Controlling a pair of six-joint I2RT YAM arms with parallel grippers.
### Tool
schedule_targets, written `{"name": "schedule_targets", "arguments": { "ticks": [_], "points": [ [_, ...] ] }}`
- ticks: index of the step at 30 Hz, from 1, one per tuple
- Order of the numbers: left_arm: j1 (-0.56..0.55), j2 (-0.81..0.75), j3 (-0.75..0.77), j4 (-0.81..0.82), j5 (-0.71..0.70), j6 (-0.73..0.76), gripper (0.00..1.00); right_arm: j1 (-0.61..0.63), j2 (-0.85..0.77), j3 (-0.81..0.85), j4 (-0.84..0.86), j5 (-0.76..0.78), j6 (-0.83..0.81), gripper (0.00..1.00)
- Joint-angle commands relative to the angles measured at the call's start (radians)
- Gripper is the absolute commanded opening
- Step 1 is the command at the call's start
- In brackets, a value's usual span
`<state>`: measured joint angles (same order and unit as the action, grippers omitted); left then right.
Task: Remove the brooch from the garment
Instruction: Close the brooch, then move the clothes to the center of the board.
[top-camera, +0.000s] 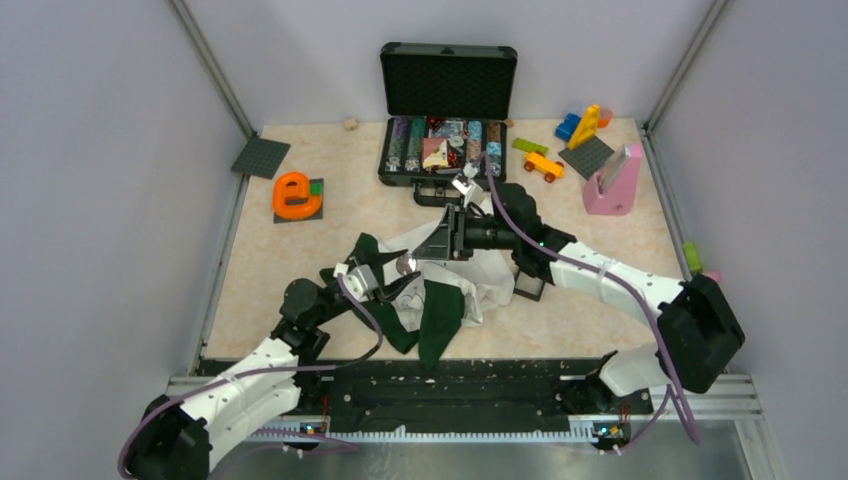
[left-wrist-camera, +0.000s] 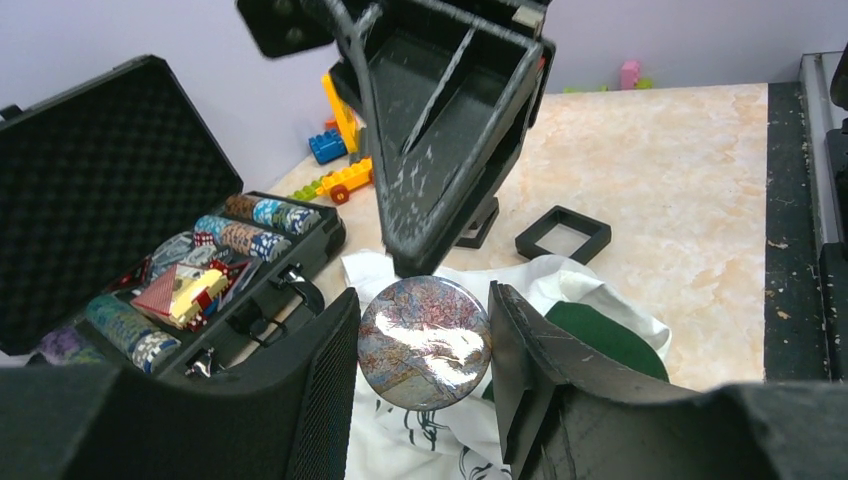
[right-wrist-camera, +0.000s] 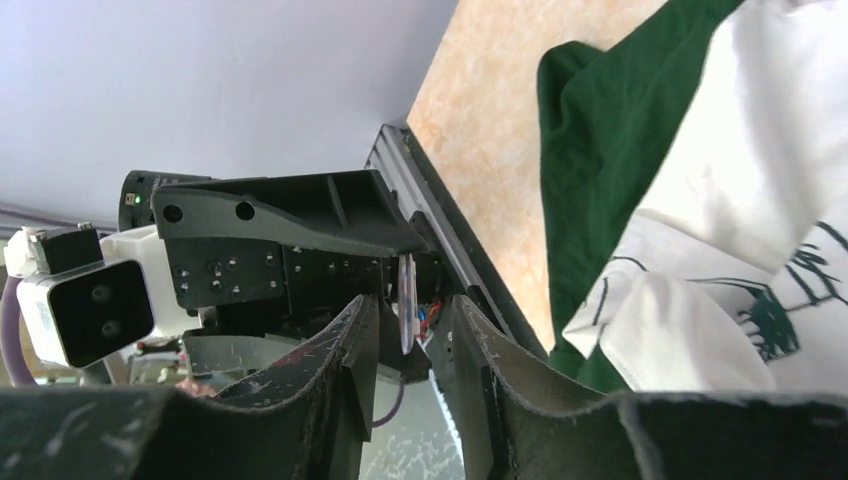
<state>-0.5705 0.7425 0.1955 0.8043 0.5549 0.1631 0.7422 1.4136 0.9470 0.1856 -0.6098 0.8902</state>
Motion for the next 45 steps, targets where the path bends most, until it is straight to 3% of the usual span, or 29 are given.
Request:
{"name": "schedule_targets", "arguments": {
  "ticks": [1, 6, 12, 17, 21, 25, 28, 31, 34, 36, 39, 42, 45],
  "points": [
    [-0.003, 0.006, 0.012, -0.006, -0.040, -0.025, 0.39, -0.025, -0.101, -0.003, -0.113, 0.086, -0.099, 0.35],
    [-0.003, -0.022, -0.026, -0.005, -0.108, -0.061, 0.39, -0.028, -0.197, -0.047, -0.309, 0.215, -0.251, 0.49],
    [-0.004, -0.081, -0.023, -0.102, -0.195, -0.114, 0.39, -0.025, -0.274, -0.150, -0.470, 0.335, -0.377, 0.54],
    [-0.005, -0.159, -0.015, -0.201, -0.268, -0.152, 0.39, 0.011, -0.236, -0.259, -0.358, 0.393, -0.354, 0.53],
    [-0.003, -0.218, 0.012, -0.296, -0.292, -0.160, 0.39, 0.071, -0.054, -0.241, -0.207, 0.434, -0.325, 0.51],
    [-0.003, -0.279, 0.035, -0.378, -0.310, -0.175, 0.39, 0.126, 0.220, -0.130, 0.029, 0.426, -0.269, 0.44],
    [-0.005, -0.329, 0.035, -0.417, -0.333, -0.190, 0.39, 0.154, 0.451, 0.089, 0.148, 0.424, -0.241, 0.41],
    [-0.005, -0.369, 0.034, -0.446, -0.367, -0.174, 0.39, 0.160, 0.656, 0.341, 0.159, 0.425, -0.238, 0.40],
    [-0.003, -0.398, 0.032, -0.460, -0.392, -0.172, 0.39, 0.155, 0.724, 0.574, 0.049, 0.460, -0.300, 0.42],
    [-0.004, -0.398, 0.028, -0.452, -0.394, -0.172, 0.39, 0.146, 0.696, 0.644, -0.026, 0.492, -0.345, 0.48],
    [-0.003, -0.372, 0.017, -0.429, -0.383, -0.172, 0.38, 0.118, 0.575, 0.598, -0.089, 0.525, -0.384, 0.64],
    [-0.004, -0.336, -0.008, -0.368, -0.368, -0.180, 0.38, 0.083, 0.420, 0.449, -0.158, 0.563, -0.403, 0.95],
    [-0.004, -0.276, -0.045, -0.265, -0.342, -0.201, 0.38, 0.049, 0.224, 0.290, -0.237, 0.658, -0.412, 0.99]
  ]
}}
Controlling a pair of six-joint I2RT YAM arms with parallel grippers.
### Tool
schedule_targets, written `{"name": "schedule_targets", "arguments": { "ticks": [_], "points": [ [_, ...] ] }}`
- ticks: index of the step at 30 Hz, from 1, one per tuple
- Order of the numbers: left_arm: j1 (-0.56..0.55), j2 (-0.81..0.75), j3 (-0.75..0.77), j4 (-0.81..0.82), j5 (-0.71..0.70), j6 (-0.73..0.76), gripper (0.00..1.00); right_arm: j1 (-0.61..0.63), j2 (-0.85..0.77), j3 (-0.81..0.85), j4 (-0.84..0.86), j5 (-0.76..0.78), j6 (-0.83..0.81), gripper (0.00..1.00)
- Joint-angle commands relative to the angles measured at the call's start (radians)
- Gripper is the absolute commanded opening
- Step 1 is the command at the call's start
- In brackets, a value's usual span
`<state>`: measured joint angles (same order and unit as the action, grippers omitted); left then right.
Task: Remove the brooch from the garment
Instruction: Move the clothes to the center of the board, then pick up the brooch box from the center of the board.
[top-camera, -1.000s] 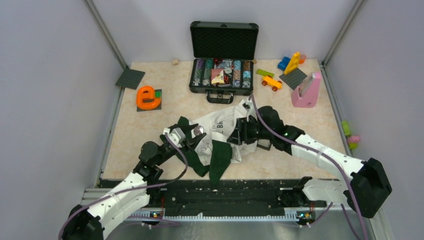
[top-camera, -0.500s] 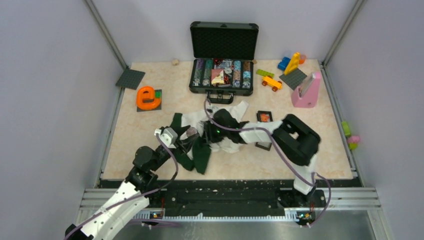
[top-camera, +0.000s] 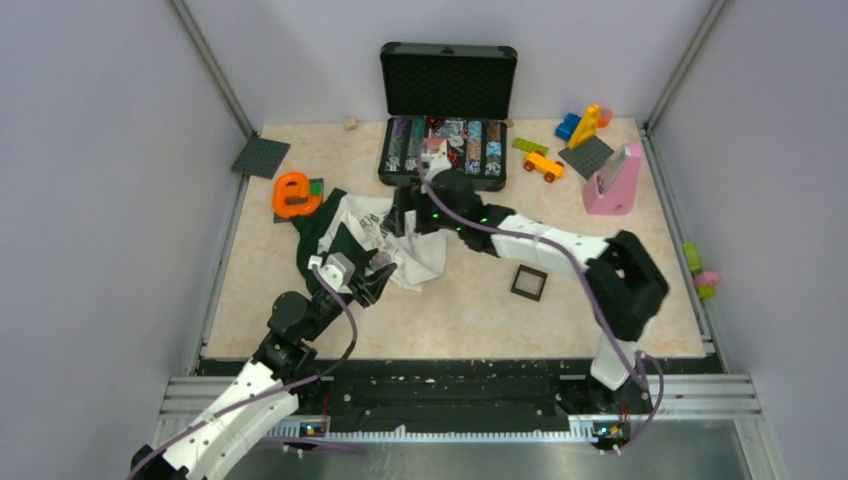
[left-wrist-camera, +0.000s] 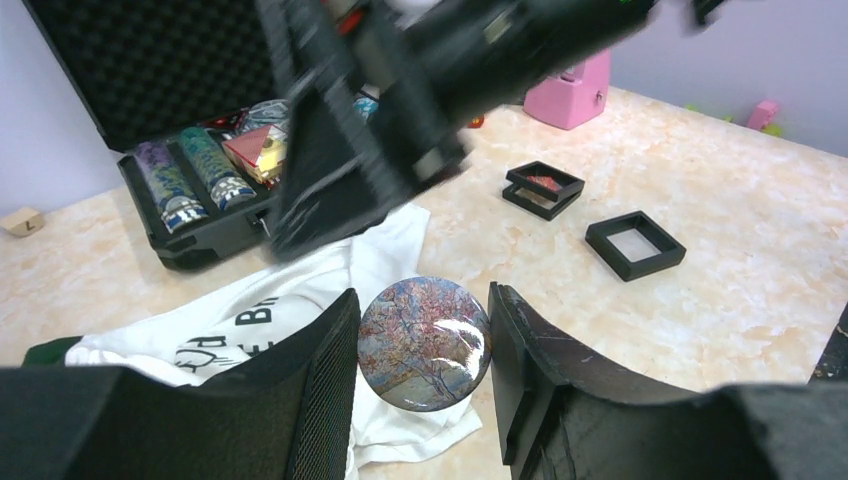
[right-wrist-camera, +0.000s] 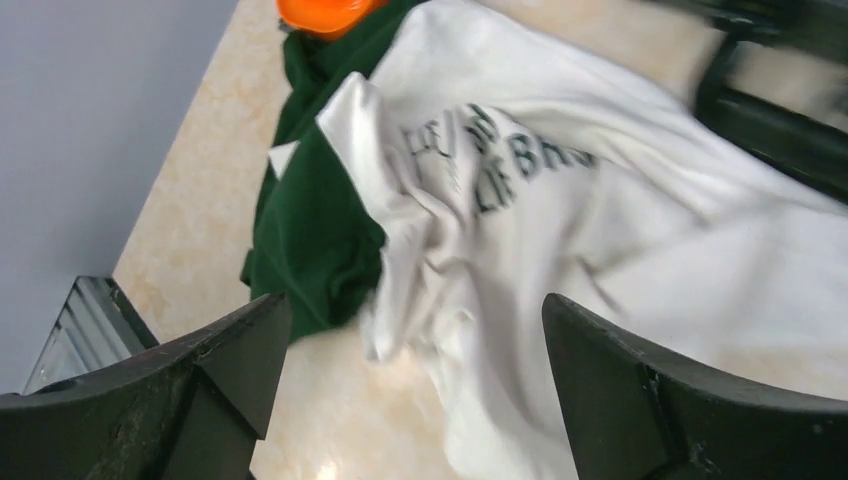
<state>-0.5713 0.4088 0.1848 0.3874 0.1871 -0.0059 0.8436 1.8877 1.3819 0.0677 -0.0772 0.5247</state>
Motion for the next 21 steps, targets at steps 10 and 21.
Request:
{"name": "schedule_targets", "arguments": {
  "ticks": [10, 21],
  "points": [
    [-0.008, 0.309, -0.109, 0.514, 0.149, -0.083, 0.38, -0.228, -0.740, -0.483, -0.431, 0.241, 0.025, 0.99],
    [-0.028, 0.441, -0.128, 0.638, 0.189, -0.109, 0.37, -0.285, -0.845, -0.574, -0.681, 0.455, 0.175, 0.99]
  ]
}}
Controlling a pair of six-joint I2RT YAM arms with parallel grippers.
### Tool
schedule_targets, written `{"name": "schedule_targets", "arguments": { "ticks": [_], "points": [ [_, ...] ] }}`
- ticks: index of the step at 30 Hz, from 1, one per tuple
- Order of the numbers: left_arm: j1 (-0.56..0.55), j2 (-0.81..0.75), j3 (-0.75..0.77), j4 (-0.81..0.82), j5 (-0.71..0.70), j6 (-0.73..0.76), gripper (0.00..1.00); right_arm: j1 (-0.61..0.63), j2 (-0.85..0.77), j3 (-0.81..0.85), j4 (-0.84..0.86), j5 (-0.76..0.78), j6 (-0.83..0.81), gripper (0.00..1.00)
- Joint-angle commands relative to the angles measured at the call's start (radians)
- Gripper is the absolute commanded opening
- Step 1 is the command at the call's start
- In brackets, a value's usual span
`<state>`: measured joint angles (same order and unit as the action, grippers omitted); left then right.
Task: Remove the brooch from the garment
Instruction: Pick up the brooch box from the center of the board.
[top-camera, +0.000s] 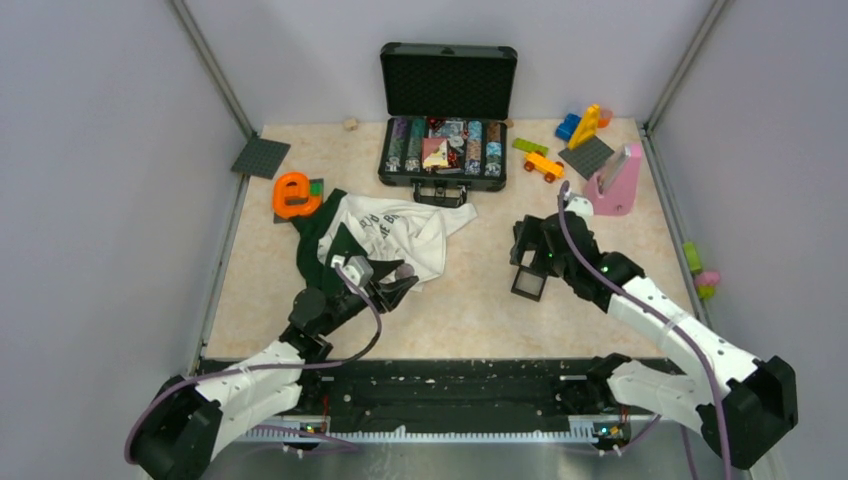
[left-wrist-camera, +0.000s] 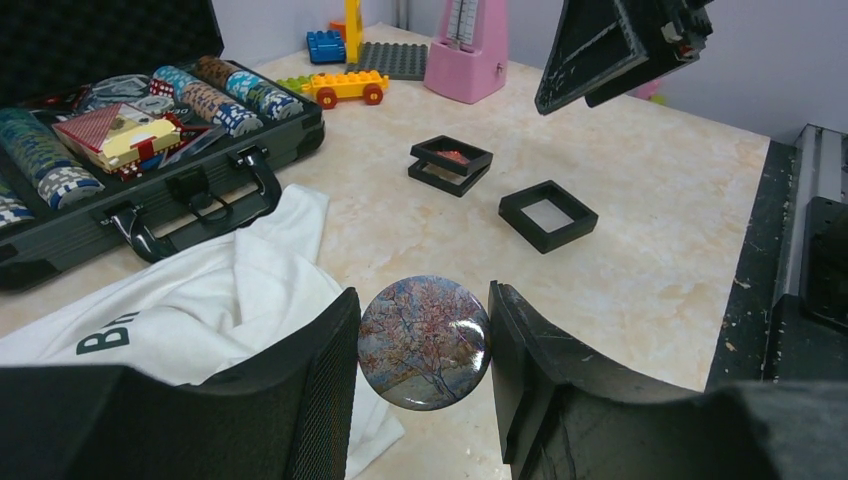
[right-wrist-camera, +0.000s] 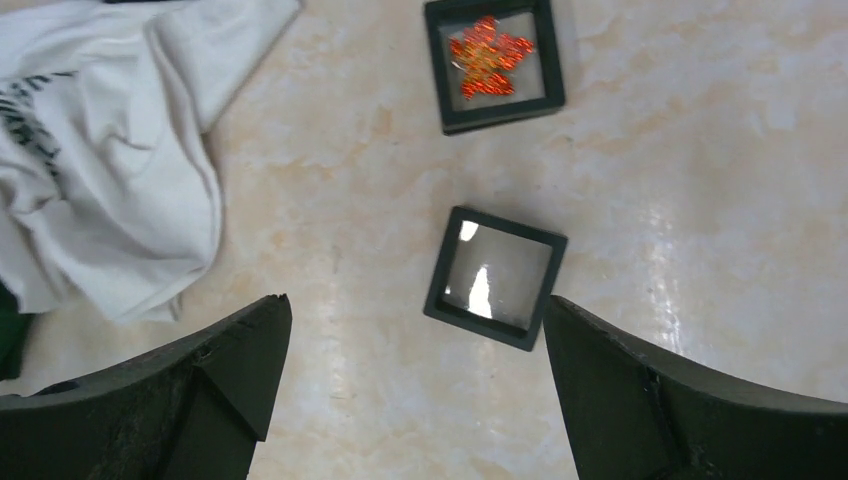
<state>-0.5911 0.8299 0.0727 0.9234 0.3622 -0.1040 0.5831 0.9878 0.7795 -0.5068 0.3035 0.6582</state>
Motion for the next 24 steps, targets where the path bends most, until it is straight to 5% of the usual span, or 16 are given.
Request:
{"name": "schedule_targets", "arguments": {
  "ticks": [1, 7, 24],
  "points": [
    [-0.009, 0.026, -0.016, 0.101, 0.001, -0.011, 0.37, -0.029, 0.068, 0.025, -0.111, 0.076, 0.044, 0.99],
    [-0.008, 0.028, -0.016, 0.061, -0.064, 0.011, 0.37, -0.117, 0.104, -0.064, 0.005, -0.062, 0.032, 0.99],
    [-0.008, 0.027, -0.015, 0.055, -0.054, 0.026, 0.37, -0.117, 0.312, -0.014, 0.016, -0.026, 0.090, 0.99]
  ]
}}
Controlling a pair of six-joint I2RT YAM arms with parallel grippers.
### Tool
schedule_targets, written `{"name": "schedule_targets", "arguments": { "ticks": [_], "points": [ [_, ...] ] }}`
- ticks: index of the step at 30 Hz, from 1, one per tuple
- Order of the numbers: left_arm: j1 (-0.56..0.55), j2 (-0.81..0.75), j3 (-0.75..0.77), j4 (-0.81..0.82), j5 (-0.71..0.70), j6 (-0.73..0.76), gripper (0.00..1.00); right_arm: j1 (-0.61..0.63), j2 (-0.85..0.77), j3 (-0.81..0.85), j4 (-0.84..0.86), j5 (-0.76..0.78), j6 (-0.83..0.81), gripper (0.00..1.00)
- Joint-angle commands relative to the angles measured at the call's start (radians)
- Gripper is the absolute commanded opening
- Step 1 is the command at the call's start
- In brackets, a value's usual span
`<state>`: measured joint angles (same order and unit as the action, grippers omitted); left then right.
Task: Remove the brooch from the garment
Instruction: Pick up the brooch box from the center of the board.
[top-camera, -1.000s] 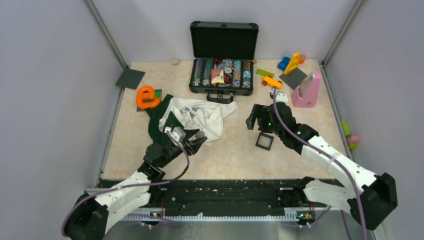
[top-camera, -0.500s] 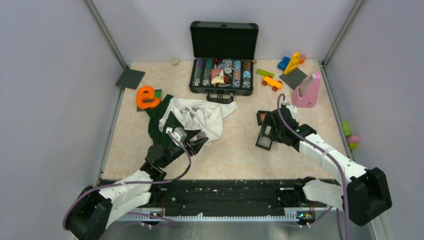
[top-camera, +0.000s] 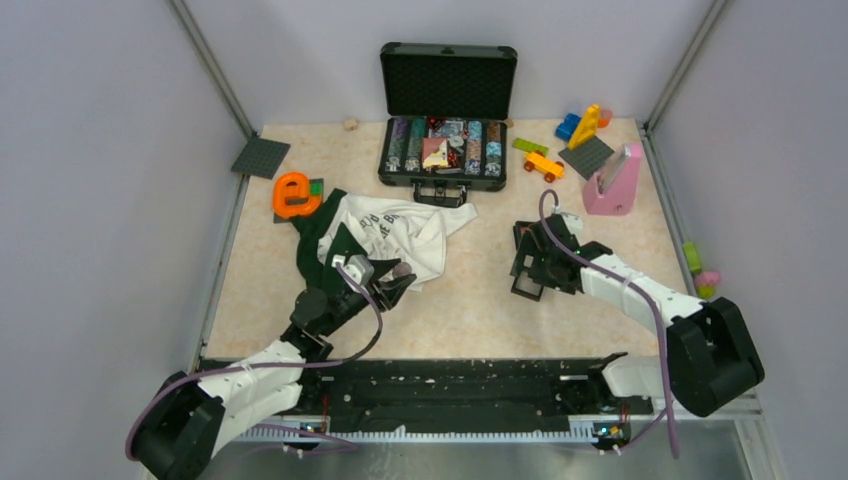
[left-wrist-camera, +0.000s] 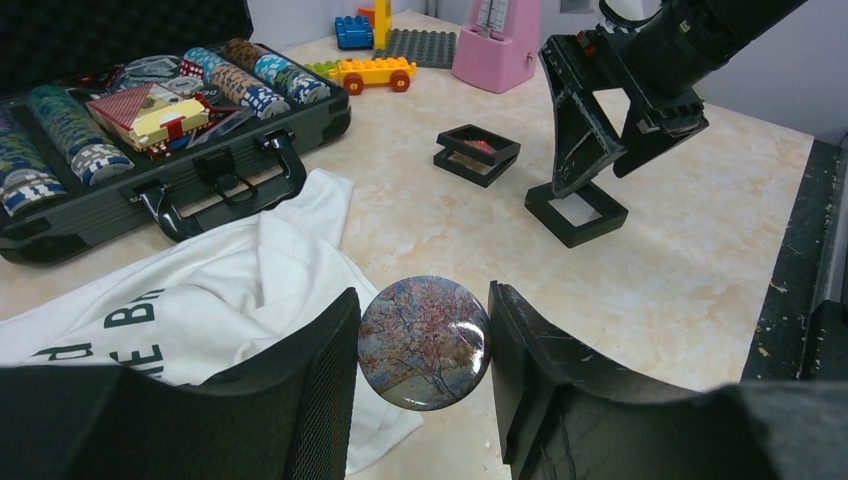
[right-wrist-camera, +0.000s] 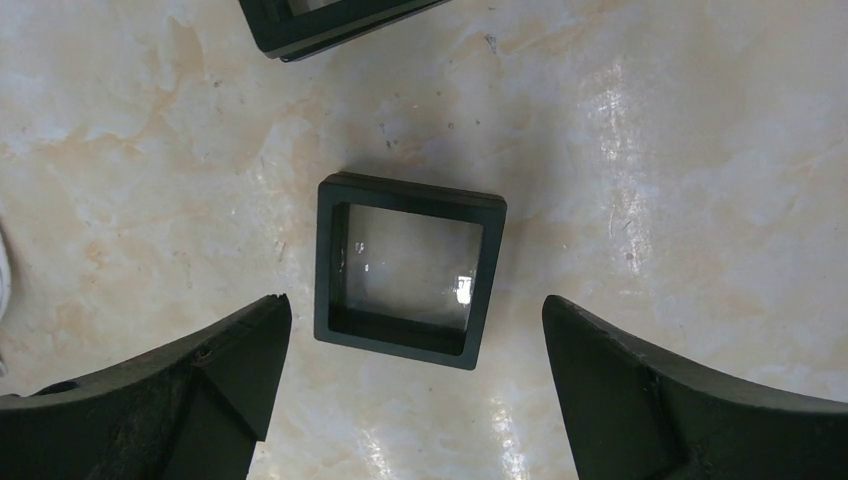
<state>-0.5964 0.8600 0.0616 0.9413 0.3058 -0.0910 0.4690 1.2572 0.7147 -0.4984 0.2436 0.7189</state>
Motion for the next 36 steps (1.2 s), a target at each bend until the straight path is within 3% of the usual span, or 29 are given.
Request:
{"name": "schedule_targets", "arguments": {
  "ticks": [1, 20, 25, 32, 36],
  "points": [
    [-0.003, -0.003, -0.005, 0.037, 0.002, 0.012, 0.37, -0.002, 0.055, 0.057, 0.003, 0.045, 0.032, 0.99],
    [-0.005, 0.005, -0.002, 0.033, -0.002, 0.026, 0.37, 0.060, 0.169, 0.120, -0.018, 0.144, 0.093, 0.98],
    [-0.003, 0.007, -0.003, 0.035, 0.000, 0.025, 0.37, 0.072, 0.174, 0.111, -0.002, 0.140, 0.093, 0.89],
    [-0.003, 0.003, -0.004, 0.030, 0.004, 0.026, 0.37, 0.082, 0.194, 0.109, 0.007, 0.129, 0.101, 0.87],
    [-0.003, -0.004, -0.005, 0.021, 0.003, 0.027, 0.37, 0.083, 0.196, 0.105, 0.009, 0.123, 0.103, 0.81]
  ]
}}
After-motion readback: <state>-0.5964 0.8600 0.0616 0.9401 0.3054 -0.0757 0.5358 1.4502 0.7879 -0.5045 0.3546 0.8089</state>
